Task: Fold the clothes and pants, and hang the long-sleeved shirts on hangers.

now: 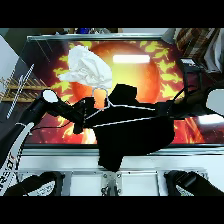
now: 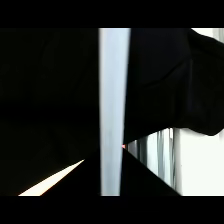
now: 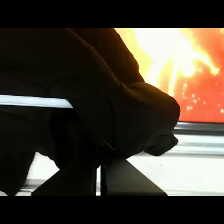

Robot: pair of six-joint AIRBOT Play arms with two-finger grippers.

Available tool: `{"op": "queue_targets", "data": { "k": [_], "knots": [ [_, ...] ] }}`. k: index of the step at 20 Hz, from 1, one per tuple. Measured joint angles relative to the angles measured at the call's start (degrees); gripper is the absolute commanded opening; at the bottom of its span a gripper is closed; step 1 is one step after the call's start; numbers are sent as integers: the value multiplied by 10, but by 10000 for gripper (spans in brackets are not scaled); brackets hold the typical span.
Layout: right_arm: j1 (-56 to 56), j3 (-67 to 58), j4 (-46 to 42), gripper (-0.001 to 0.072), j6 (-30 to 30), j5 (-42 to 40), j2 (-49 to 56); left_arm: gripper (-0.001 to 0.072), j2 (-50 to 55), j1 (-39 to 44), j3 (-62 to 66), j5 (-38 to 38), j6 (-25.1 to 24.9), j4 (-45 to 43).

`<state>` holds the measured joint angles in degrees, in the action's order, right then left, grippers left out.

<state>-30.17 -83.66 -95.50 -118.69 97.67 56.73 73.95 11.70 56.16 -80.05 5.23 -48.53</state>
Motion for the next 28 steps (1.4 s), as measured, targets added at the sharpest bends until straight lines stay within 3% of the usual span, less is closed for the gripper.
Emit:
{"op": "queue_targets", "data": {
  "k": [15,28],
  "knots": [
    [-7,-8,125,19,57,-192,23,18,0,0,-10,6,-19,4],
    [-129,-8,182,19,64,-375,95,19,-31,0,-10,6,-21,0]
  ]
}}
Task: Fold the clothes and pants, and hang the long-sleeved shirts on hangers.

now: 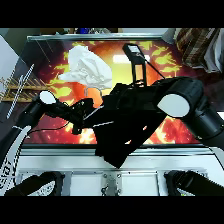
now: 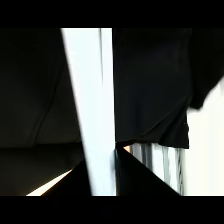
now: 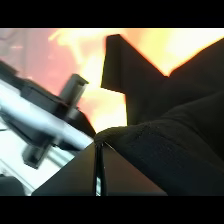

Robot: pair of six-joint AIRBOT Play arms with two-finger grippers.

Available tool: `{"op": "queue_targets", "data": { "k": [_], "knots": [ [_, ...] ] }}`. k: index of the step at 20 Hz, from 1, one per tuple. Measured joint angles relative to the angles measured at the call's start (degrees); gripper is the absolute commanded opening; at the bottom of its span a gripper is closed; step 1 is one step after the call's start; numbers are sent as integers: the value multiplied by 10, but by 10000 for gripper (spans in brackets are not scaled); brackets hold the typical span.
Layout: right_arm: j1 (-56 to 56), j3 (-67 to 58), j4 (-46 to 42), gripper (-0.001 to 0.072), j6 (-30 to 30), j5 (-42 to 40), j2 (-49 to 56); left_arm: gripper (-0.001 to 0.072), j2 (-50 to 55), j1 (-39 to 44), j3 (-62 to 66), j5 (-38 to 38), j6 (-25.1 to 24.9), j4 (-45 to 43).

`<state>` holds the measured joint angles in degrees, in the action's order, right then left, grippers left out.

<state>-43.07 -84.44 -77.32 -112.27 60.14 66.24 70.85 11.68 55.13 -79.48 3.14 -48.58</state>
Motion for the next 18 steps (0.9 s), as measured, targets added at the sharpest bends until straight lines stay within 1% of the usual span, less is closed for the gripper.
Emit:
{"op": "queue_targets", "data": {
  "k": [4,7,8,9,10,18],
  "knots": [
    [-15,-1,11,20,0,-24,14,19,0,0,0,-2,-2,-4],
    [-19,-1,15,40,0,-24,14,19,0,0,0,-6,-2,-2],
    [-19,-1,14,216,0,-20,12,19,0,0,0,-7,-2,0],
    [-19,-1,7,419,0,-11,9,19,0,0,0,-10,-2,1],
    [-19,-1,-5,478,0,0,6,19,-1,0,0,-15,-3,1],
    [-14,-2,-31,478,0,32,-31,19,-1,0,0,-11,7,7]
  ]
}}
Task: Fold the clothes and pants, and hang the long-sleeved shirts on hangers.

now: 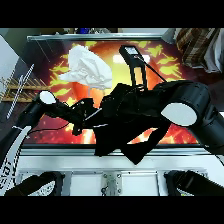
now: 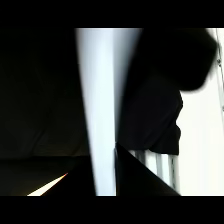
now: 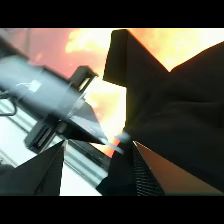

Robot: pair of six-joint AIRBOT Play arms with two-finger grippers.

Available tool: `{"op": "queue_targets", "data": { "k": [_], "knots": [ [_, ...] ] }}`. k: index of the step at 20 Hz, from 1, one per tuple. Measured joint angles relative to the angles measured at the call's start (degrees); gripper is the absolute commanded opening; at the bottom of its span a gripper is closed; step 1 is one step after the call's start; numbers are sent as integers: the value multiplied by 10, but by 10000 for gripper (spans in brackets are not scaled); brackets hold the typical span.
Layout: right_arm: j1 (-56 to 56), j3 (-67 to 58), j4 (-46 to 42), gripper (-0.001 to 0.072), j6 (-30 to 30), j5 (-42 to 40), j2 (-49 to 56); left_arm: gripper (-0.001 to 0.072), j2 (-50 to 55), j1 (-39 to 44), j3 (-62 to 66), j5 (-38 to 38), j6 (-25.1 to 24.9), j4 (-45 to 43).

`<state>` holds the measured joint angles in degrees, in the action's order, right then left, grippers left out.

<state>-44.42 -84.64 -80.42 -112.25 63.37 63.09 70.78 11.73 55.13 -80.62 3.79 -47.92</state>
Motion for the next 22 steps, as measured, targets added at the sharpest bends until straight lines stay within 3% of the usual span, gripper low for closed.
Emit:
{"op": "queue_targets", "data": {
  "k": [5,7,8,14,19,22],
  "knots": [
    [54,0,-2,479,-4,35,-24,19,0,0,0,-3,-4,-4],
    [82,0,13,578,10,47,-33,19,0,0,0,-3,-4,-5],
    [94,0,26,578,26,51,-38,19,0,0,0,-4,-5,-5],
    [246,7,138,578,184,130,-86,19,0,0,0,-4,-6,-5],
    [459,88,341,584,354,195,-136,19,0,0,0,-6,-6,-5],
    [559,124,431,585,403,209,-145,19,0,0,0,-8,-6,-5]
  ]
}}
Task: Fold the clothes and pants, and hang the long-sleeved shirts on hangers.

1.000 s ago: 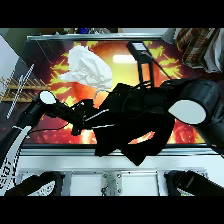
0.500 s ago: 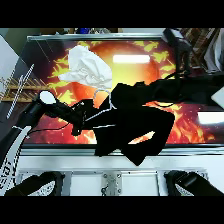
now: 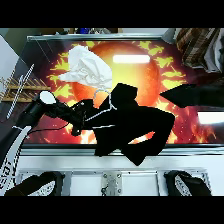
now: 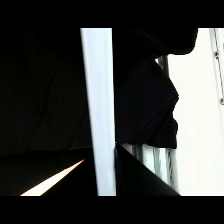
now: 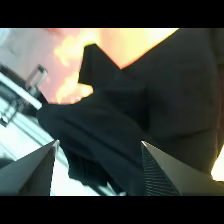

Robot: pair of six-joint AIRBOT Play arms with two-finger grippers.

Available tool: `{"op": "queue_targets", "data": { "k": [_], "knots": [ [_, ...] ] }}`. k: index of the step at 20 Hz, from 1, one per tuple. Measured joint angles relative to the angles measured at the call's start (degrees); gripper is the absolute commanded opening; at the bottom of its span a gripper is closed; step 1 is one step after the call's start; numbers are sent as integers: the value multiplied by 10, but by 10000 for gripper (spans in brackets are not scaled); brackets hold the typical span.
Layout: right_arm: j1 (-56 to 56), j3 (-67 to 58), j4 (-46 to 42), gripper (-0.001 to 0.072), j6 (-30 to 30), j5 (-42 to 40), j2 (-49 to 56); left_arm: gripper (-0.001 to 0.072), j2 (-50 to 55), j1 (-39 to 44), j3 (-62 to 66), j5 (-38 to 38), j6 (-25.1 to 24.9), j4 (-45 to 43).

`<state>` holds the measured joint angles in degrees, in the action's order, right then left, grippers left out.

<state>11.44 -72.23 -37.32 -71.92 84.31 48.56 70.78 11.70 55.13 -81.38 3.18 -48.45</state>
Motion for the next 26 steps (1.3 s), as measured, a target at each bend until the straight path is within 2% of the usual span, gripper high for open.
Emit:
{"op": "queue_targets", "data": {
  "k": [1,2,3,6,10,12,15,18,21,26],
  "knots": [
    [25,7,21,648,1,5,-1,19,0,0,0,0,0,0],
    [42,11,37,680,-2,9,-1,19,0,0,0,0,0,0],
    [56,14,55,680,5,10,-2,19,0,0,0,0,0,0],
    [83,23,89,680,101,17,-2,19,0,0,0,0,2,0],
    [164,72,170,680,282,90,19,19,0,0,0,-5,1,0],
    [213,107,212,680,394,137,38,19,0,0,0,-8,1,0],
    [248,149,191,680,529,178,61,19,0,0,0,-9,1,0],
    [262,191,168,680,626,196,79,19,0,0,0,-11,0,0],
    [266,223,165,680,688,204,98,19,0,0,0,-12,0,0],
    [242,245,169,679,738,206,131,19,0,0,0,-12,0,0]
  ]
}}
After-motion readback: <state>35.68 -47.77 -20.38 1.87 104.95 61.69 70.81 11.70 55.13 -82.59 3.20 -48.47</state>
